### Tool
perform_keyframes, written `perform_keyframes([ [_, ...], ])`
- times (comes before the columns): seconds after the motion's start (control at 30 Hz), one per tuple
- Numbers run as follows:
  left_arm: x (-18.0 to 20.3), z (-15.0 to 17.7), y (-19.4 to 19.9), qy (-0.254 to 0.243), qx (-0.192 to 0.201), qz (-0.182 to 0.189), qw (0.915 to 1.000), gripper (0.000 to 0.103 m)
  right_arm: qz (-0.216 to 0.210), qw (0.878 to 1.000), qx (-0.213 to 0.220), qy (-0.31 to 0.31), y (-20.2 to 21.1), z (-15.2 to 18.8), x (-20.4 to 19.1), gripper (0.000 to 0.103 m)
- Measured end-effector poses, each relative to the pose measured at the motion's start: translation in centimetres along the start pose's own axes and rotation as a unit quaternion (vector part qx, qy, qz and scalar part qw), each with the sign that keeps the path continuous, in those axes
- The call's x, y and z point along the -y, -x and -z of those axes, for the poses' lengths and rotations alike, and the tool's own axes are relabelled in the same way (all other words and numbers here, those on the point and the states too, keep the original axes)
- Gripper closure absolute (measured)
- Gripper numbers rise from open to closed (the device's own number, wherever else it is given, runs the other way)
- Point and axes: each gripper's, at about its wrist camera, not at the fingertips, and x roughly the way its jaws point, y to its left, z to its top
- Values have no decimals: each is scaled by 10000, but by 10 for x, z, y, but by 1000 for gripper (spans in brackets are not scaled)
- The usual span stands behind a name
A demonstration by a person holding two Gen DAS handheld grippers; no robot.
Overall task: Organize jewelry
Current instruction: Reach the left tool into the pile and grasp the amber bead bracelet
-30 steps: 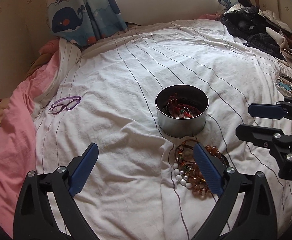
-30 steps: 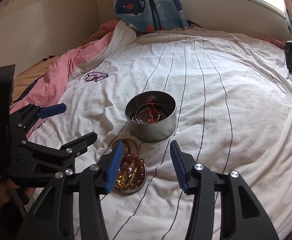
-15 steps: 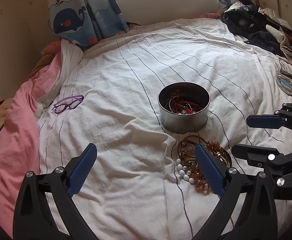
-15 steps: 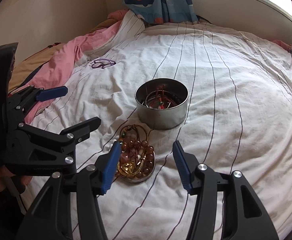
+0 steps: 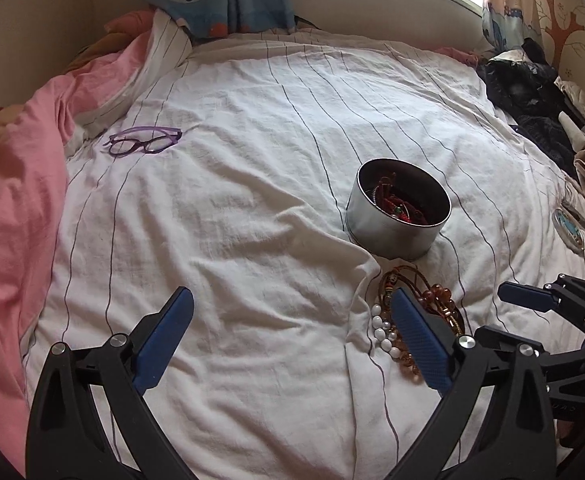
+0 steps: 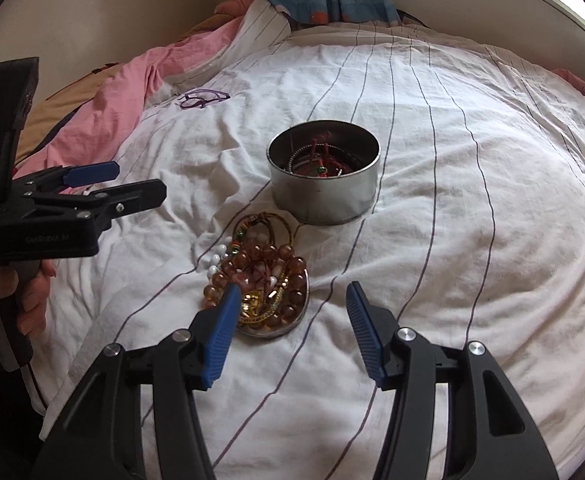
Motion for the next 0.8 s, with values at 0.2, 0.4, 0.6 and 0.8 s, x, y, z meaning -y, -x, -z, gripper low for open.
perform_keyframes([
  [0.2, 15, 9, -2, -434, -27, 100, 9990, 8, 70, 9997, -160, -166, -13, 5, 5, 56],
  [0.4, 29, 11, 3, -684, 129, 400, 9968, 8, -1, 9993, -341, 123, -20, 9, -8, 59],
  [0.6, 71, 17, -9, -1329, 74, 827, 9876, 10, 406, 9982, -371, -225, -16, 10, 21, 60],
  [0.8, 88, 18, -27, -1375, -71, 1170, 9835, 25, 486, 9972, -419, -391, -13, 15, 39, 60],
])
